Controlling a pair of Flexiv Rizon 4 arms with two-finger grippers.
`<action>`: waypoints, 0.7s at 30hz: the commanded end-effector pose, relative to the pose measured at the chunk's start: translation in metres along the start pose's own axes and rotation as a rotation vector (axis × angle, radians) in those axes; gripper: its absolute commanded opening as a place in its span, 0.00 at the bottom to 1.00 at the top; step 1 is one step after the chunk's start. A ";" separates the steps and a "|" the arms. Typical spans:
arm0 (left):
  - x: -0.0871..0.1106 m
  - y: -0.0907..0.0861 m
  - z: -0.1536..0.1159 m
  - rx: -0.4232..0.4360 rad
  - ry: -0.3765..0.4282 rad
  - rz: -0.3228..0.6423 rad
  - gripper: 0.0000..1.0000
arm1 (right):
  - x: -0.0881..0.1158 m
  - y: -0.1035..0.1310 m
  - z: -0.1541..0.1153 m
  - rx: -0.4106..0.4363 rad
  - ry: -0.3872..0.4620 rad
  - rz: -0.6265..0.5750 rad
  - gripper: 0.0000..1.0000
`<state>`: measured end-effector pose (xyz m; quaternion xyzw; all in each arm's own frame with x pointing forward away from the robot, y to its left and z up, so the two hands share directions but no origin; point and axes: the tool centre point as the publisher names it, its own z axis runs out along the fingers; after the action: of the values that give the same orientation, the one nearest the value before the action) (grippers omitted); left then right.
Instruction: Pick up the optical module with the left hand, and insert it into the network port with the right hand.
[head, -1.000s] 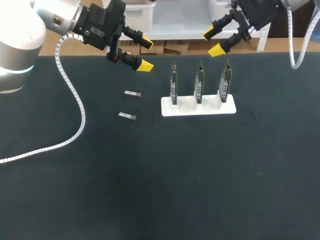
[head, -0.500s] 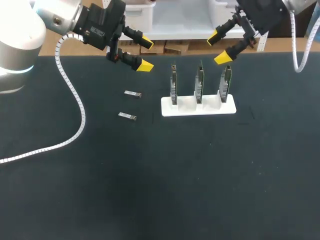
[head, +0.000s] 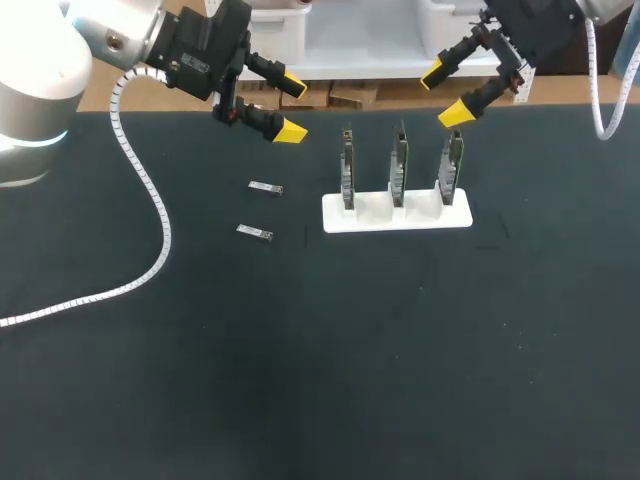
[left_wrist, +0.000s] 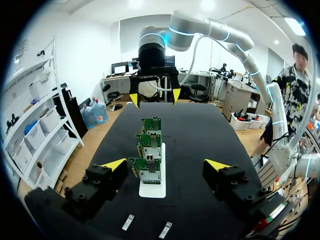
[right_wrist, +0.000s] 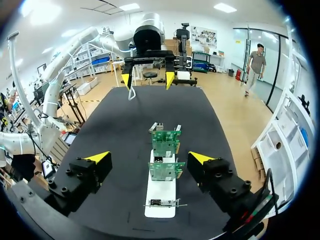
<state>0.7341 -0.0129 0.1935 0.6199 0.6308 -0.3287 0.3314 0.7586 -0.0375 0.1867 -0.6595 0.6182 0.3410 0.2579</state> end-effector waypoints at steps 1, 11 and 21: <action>-0.001 0.000 0.000 0.001 0.006 -0.003 1.00 | -0.003 -0.004 0.000 -0.011 0.015 -0.013 1.00; -0.001 0.000 0.000 0.001 0.006 -0.003 1.00 | -0.002 0.000 -0.001 -0.018 0.035 -0.008 1.00; -0.001 0.000 0.000 0.001 0.006 -0.003 1.00 | -0.001 0.001 -0.002 -0.017 0.045 0.002 1.00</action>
<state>0.7341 -0.0129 0.1935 0.6199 0.6308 -0.3287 0.3314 0.7586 -0.0379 0.1890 -0.6688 0.6215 0.3318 0.2374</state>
